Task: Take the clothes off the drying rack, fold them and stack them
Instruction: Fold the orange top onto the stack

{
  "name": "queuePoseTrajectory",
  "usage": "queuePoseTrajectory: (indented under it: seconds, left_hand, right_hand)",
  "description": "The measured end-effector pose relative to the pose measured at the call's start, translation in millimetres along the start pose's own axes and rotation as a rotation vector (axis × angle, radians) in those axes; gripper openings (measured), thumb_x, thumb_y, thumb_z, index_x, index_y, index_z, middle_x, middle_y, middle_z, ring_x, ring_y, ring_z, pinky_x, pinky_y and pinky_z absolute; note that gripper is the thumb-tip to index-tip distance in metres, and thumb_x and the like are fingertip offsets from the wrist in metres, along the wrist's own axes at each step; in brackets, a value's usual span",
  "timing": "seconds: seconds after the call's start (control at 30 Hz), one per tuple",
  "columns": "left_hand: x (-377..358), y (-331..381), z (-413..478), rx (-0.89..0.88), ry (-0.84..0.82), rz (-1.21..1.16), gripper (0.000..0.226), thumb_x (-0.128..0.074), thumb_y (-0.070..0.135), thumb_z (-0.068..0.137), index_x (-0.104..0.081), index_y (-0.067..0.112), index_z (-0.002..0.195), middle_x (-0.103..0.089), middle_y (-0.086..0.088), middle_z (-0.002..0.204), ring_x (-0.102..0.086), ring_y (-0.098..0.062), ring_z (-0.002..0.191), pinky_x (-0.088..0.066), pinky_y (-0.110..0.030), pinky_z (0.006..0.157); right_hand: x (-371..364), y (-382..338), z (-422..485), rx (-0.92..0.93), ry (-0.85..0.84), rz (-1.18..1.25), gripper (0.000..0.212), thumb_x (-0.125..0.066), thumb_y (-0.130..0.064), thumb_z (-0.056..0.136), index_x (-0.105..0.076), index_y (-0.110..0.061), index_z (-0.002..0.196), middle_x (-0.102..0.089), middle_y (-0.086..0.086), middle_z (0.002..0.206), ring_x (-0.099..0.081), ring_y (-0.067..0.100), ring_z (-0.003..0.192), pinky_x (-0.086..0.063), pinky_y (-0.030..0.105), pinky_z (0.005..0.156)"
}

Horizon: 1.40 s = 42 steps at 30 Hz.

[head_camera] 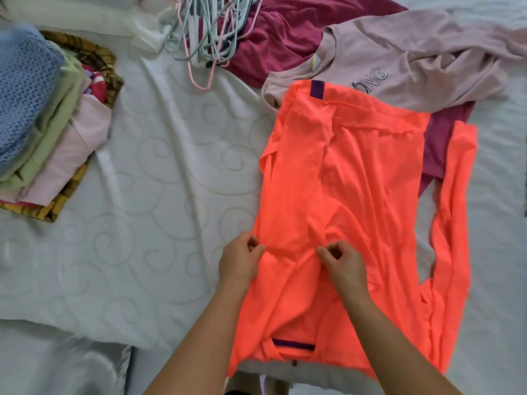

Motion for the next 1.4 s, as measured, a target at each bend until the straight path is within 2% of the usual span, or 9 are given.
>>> queuePoseTrajectory:
  seconds: [0.13, 0.3, 0.43, 0.6, 0.77, 0.97, 1.07, 1.17, 1.4]
  left_hand:
    - [4.5, -6.3, -5.8, -0.038, 0.088, 0.075, 0.017, -0.062, 0.019, 0.086, -0.061, 0.007, 0.097, -0.063, -0.009, 0.091, -0.060, -0.029, 0.092, -0.040, -0.030, 0.073]
    - [-21.4, 7.0, -12.5, -0.813, 0.238, 0.512, 0.048, -0.044, 0.033, 0.080, -0.051, 0.013, 0.123, -0.059, -0.011, 0.126, -0.045, -0.024, 0.115, -0.033, -0.036, 0.093]
    - [-41.4, 8.4, -2.4, -0.818, 0.108, 0.861, 0.063, -0.034, 0.054, 0.076, -0.067, 0.016, 0.113, -0.061, -0.006, 0.126, -0.059, -0.021, 0.115, -0.048, -0.051, 0.089]
    - [-38.0, 60.7, 0.5, -0.835, 0.128, 0.755, 0.042, -0.041, 0.040, 0.074, -0.069, 0.012, 0.087, -0.069, -0.009, 0.092, -0.067, -0.028, 0.079, -0.053, -0.039, 0.066]
    - [-74.6, 143.3, 10.8, -0.901, -0.207, 0.605, 0.028, -0.046, 0.006, 0.087, -0.060, 0.002, 0.112, -0.056, -0.018, 0.117, -0.058, -0.036, 0.104, -0.047, -0.044, 0.086]
    - [-156.0, 239.5, 22.3, -1.173, -0.381, 0.961, 0.058, -0.029, -0.004, 0.091, -0.028, 0.018, 0.145, -0.016, 0.001, 0.156, -0.040, -0.029, 0.126, -0.037, -0.037, 0.099]
    - [-177.6, 255.7, 27.2, -1.276, -0.405, 1.159, 0.049, -0.031, -0.002, 0.092, -0.040, 0.013, 0.137, -0.038, -0.008, 0.141, -0.045, -0.031, 0.117, -0.038, -0.037, 0.092]
    - [-177.4, 261.7, 34.2, -1.307, -0.331, 1.278, 0.033, -0.034, 0.000, 0.092, -0.049, 0.007, 0.121, -0.049, -0.013, 0.123, -0.046, -0.031, 0.114, -0.036, -0.036, 0.089]
    - [-106.0, 256.3, 50.4, -1.251, -0.243, 0.798, 0.036, -0.037, 0.001, 0.077, -0.063, 0.000, 0.102, -0.055, -0.023, 0.106, -0.050, -0.036, 0.106, -0.035, -0.039, 0.088]
  right_hand:
    - [10.9, 12.4, -5.2, 0.022, 0.016, 0.105, 0.012, -0.066, -0.007, 0.082, -0.060, -0.011, 0.091, -0.061, 0.004, 0.083, -0.056, 0.020, 0.081, -0.039, 0.015, 0.065]
    - [3.8, 9.4, -22.0, 0.537, 0.005, -0.337, 0.043, -0.046, -0.024, 0.076, -0.062, -0.009, 0.113, -0.059, 0.013, 0.120, -0.054, 0.024, 0.106, -0.043, 0.031, 0.093]
    - [0.4, 27.3, -24.8, 0.615, -0.149, -0.458, 0.048, -0.043, -0.028, 0.076, -0.062, -0.012, 0.118, -0.056, 0.011, 0.132, -0.057, 0.026, 0.116, -0.047, 0.035, 0.095]
    - [60.9, 52.8, -14.0, 0.360, 0.195, -0.159, 0.044, -0.044, -0.028, 0.083, -0.061, 0.000, 0.113, -0.058, 0.021, 0.120, -0.048, 0.028, 0.113, -0.027, 0.027, 0.100]
    - [139.2, 105.8, -0.5, -0.106, 0.578, -0.138, 0.058, -0.058, -0.034, 0.077, -0.052, 0.006, 0.119, -0.048, 0.029, 0.124, -0.041, 0.038, 0.118, -0.028, 0.044, 0.098]
    - [158.9, 158.3, -5.5, -0.464, 0.397, 0.190, 0.042, -0.077, -0.015, 0.073, -0.053, -0.001, 0.105, -0.059, 0.016, 0.090, -0.059, 0.034, 0.093, -0.045, 0.042, 0.079]
    - [155.0, 159.1, -16.2, -0.421, 0.319, 0.457, 0.014, -0.070, -0.020, 0.082, -0.062, -0.008, 0.084, -0.060, 0.005, 0.075, -0.053, 0.022, 0.076, -0.041, 0.033, 0.066]
    - [155.6, 145.8, -25.9, -0.409, 0.200, 0.742, 0.046, -0.078, -0.052, 0.060, -0.066, -0.013, 0.080, -0.065, 0.011, 0.079, -0.055, 0.020, 0.072, -0.044, 0.033, 0.064]
    - [145.3, 61.3, -54.4, -0.352, -0.257, 1.333, 0.054, -0.084, -0.029, 0.057, -0.069, -0.003, 0.102, -0.070, 0.017, 0.104, -0.069, 0.021, 0.092, -0.057, 0.028, 0.074]
Point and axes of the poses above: each hand's wrist, its own z-axis towards the middle knuckle, its own x-axis out of the back of the hand, y = z × x, the point moved 1 cm from there along z, towards the middle knuckle
